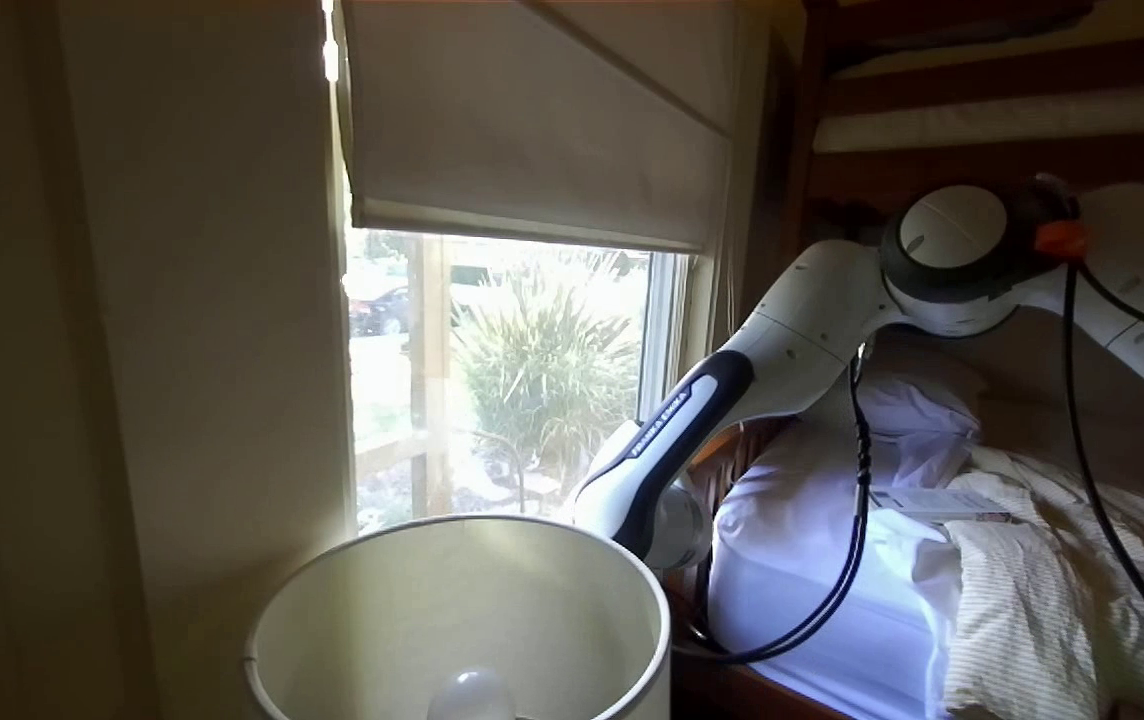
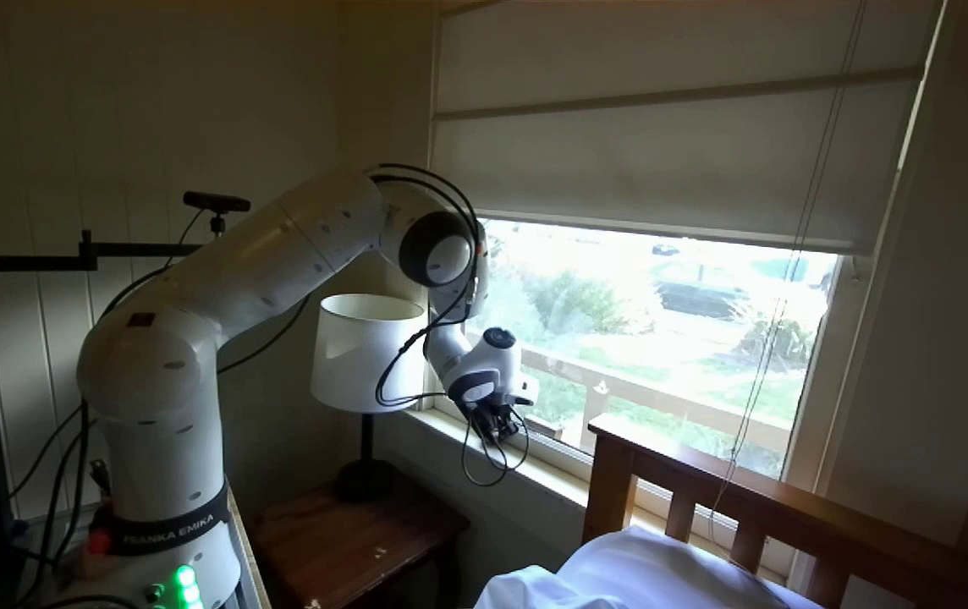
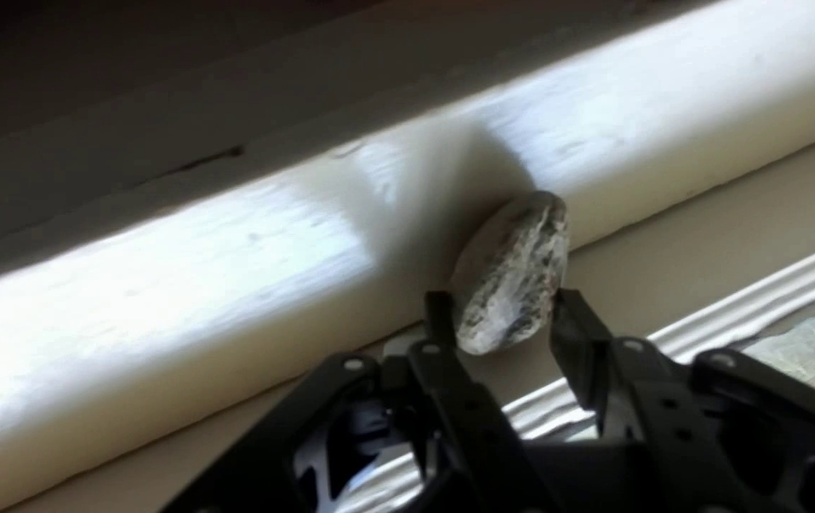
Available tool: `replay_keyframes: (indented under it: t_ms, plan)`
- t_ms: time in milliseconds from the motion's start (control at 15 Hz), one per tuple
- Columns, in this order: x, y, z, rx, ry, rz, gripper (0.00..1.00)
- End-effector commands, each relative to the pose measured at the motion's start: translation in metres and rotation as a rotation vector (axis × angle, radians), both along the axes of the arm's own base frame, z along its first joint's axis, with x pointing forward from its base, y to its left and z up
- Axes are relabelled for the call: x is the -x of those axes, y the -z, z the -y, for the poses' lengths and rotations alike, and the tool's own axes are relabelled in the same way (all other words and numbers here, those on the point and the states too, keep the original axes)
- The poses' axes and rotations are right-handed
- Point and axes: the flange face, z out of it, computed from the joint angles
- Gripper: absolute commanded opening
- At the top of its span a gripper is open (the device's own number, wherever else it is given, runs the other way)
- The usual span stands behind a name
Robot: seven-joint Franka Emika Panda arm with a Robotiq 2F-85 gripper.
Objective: Place the white object from the windowsill on the headboard.
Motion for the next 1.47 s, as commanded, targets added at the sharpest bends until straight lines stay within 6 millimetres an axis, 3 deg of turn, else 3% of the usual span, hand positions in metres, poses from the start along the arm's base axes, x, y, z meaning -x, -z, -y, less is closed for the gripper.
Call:
replay_keyframes:
  t_ms: [0,267,467,733,867,1133,1400]
  plan:
    - [0.0,-0.02,0.037,0.059,0.054,-0.07,0.14]
    - [0.006,-0.04,0.075,0.078,0.097,-0.129,0.14]
    - [0.014,-0.065,0.098,0.087,0.115,-0.142,0.14]
    - [0.028,-0.097,0.143,0.106,0.181,-0.146,0.14]
    - [0.036,-0.105,0.16,0.055,0.197,-0.174,0.14]
    - [0.055,-0.11,0.177,-0.077,0.18,-0.233,0.14]
    - [0.068,-0.128,0.223,-0.198,0.294,-0.207,0.14]
